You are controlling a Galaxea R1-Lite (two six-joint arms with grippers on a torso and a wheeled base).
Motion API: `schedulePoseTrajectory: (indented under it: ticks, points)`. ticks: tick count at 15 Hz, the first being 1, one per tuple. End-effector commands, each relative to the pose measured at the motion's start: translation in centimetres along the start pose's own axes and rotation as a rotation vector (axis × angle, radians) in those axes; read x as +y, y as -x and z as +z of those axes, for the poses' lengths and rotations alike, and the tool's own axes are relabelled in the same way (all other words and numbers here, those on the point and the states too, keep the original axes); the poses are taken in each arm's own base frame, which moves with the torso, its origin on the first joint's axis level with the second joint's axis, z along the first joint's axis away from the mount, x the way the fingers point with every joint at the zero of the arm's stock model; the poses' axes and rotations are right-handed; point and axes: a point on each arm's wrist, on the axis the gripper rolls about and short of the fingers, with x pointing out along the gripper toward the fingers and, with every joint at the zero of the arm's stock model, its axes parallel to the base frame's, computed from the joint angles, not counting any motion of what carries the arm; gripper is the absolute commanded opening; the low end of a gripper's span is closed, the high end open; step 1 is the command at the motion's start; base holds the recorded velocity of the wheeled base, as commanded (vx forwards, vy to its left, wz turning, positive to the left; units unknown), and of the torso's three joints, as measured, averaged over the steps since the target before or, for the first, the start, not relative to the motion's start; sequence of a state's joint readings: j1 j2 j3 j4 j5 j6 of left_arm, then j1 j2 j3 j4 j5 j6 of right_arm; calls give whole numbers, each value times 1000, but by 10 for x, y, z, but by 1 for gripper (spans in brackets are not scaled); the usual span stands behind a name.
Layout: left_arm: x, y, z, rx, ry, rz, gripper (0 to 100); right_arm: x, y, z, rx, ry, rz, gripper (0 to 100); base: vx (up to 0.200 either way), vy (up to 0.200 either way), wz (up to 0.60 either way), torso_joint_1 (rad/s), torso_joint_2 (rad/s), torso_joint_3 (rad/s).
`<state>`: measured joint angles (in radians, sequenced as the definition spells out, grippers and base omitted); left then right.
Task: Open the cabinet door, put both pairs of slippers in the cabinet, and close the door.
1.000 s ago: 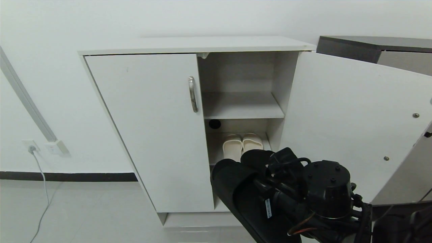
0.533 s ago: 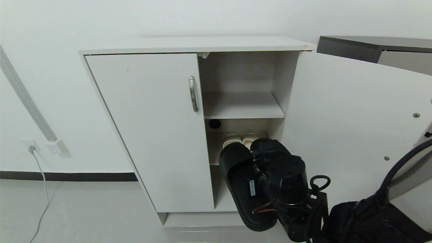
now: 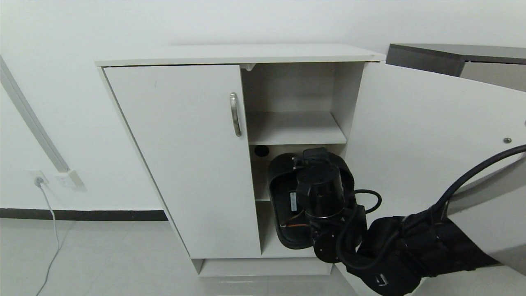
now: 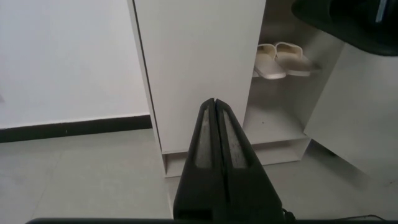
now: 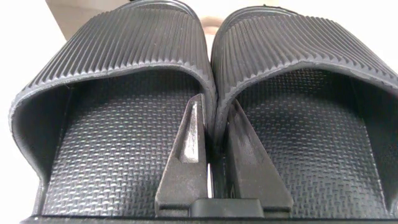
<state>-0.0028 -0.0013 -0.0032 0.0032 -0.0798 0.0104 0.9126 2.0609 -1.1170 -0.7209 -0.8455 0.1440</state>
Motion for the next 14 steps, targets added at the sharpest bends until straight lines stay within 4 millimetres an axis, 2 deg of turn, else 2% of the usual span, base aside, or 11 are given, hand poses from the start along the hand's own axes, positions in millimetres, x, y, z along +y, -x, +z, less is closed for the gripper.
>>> schedulePoseTrajectory:
  ticks: [1, 8, 14]
  points:
    - [0, 0, 0, 1, 0, 0, 0, 4, -4, 16, -30, -28, -1, 0, 0, 0, 0, 0, 0, 0]
    - [0, 0, 0, 1, 1, 1, 0, 3, -12, 50, -33, -33, -24, 0, 0, 0, 0, 0, 0, 0]
    - [0, 0, 0, 1, 3, 1, 0, 1, -14, 49, -20, -23, -25, 0, 0, 0, 0, 0, 0, 0]
